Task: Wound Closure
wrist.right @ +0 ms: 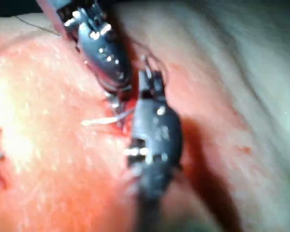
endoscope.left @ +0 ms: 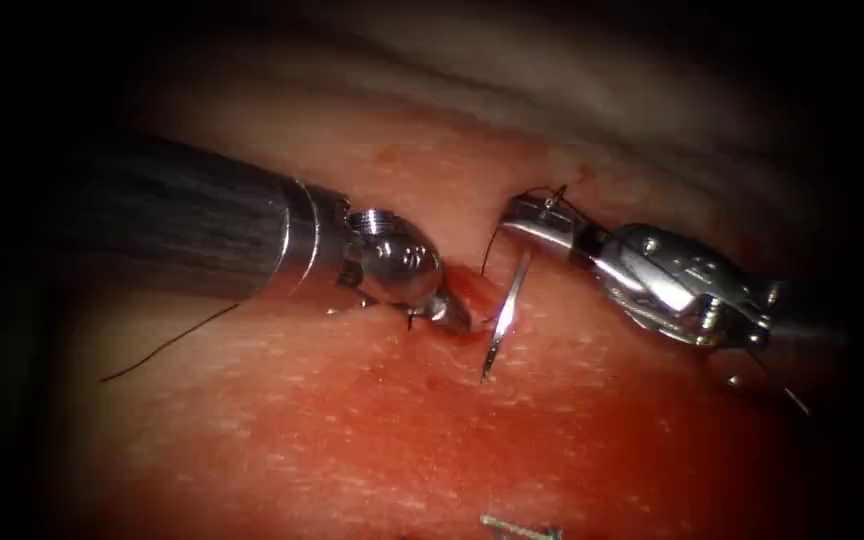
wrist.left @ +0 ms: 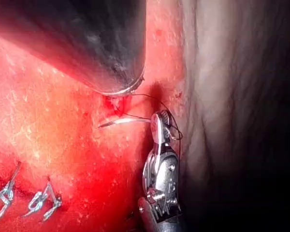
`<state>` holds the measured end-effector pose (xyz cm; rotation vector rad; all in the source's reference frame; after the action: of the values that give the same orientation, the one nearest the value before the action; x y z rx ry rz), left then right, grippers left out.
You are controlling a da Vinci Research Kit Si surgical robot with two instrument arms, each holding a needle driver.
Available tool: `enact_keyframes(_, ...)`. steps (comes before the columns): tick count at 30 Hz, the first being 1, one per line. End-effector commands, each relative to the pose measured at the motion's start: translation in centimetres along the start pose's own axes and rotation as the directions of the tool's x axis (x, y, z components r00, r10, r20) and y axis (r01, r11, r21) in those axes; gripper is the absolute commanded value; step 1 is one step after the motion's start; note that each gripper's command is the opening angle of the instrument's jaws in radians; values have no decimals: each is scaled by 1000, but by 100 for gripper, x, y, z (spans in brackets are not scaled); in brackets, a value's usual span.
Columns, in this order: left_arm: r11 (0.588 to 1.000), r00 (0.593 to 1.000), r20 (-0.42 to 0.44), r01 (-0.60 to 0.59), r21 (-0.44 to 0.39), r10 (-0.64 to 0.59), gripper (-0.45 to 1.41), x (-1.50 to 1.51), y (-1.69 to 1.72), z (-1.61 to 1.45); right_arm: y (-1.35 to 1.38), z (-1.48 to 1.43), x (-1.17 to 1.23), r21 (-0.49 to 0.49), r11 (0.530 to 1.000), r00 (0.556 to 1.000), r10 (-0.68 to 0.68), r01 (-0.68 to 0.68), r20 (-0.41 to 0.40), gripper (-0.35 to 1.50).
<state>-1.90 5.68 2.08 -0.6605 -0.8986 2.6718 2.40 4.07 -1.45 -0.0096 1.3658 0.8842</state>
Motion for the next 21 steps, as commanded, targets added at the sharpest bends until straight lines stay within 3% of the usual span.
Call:
enact_keyframes(1,1000,1000,0,6,-1,-6,-35,1,-1,10,1,11,-4,4,1000,1000,-15,15,-6,-35)
enact_keyframes(9,999,992,126,10,-44,-4,-35,-12,10,43,15,23,-14,-9,992,992,-124,124,-11,-35)
enact_keyframes(21,998,992,123,15,-63,-7,-35,6,28,17,17,35,-36,-17,980,981,-196,196,-4,-35)
